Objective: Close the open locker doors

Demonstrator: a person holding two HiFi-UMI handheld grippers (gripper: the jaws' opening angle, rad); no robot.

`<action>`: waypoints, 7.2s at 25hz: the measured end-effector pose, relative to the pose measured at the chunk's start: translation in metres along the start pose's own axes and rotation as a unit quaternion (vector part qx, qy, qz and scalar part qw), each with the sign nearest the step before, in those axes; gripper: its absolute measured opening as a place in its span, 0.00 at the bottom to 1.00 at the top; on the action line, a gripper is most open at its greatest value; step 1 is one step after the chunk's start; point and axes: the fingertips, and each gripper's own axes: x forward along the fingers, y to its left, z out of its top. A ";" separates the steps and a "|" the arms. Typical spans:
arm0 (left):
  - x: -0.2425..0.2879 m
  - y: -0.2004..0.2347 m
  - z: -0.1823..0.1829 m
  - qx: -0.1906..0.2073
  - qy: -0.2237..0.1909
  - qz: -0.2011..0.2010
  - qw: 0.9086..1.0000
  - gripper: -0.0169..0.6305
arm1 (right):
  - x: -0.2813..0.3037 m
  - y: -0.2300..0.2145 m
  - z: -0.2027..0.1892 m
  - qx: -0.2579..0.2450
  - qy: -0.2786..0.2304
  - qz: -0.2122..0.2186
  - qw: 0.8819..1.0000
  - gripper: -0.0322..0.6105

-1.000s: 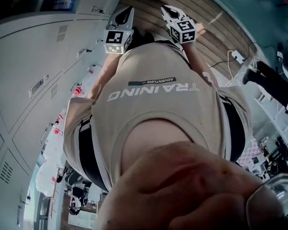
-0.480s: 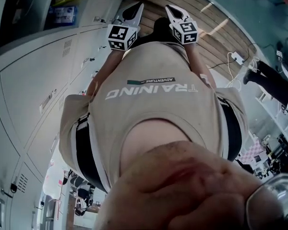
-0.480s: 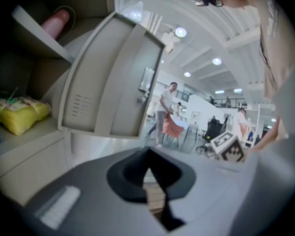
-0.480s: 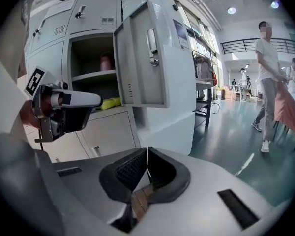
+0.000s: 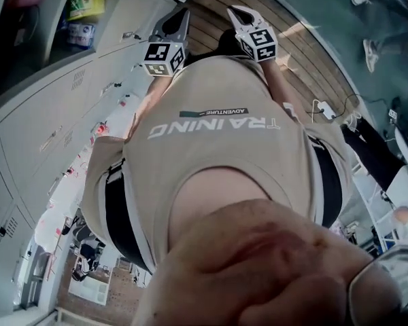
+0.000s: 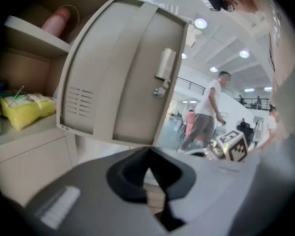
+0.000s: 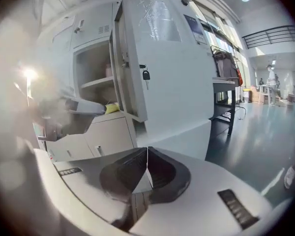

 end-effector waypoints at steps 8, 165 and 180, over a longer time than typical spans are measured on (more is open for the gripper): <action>0.021 -0.020 0.041 -0.052 -0.023 0.141 0.988 0.02 | -0.005 -0.044 0.042 -0.044 0.013 0.129 0.991 0.07; -0.192 -0.044 0.060 -0.092 -0.129 0.514 0.843 0.02 | -0.017 0.165 0.192 -0.194 -0.066 0.487 0.849 0.07; -0.246 -0.076 0.017 -0.089 -0.145 0.519 0.838 0.02 | -0.051 0.219 0.147 -0.197 -0.051 0.497 0.844 0.07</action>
